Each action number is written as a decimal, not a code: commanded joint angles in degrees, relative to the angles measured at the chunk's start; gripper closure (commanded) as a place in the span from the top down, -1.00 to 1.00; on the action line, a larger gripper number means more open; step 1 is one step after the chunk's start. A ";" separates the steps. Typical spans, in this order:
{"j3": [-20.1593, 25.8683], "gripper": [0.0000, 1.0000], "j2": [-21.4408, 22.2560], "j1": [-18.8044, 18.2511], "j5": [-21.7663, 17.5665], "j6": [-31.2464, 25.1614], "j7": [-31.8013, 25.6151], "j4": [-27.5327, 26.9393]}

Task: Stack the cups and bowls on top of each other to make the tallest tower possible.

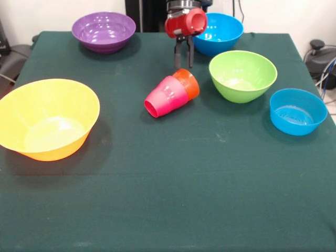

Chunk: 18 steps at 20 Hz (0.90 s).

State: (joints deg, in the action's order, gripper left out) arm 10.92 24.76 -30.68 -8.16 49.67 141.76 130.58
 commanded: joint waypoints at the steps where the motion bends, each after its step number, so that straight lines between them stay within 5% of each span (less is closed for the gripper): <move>1: 6.15 1.00 -4.91 2.22 4.49 1.68 14.44 -9.55; 18: 12.79 1.00 -5.92 -4.05 2.47 -6.74 12.04 -11.26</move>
State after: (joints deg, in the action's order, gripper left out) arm 18.30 19.78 -34.72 -7.55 49.96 141.76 126.45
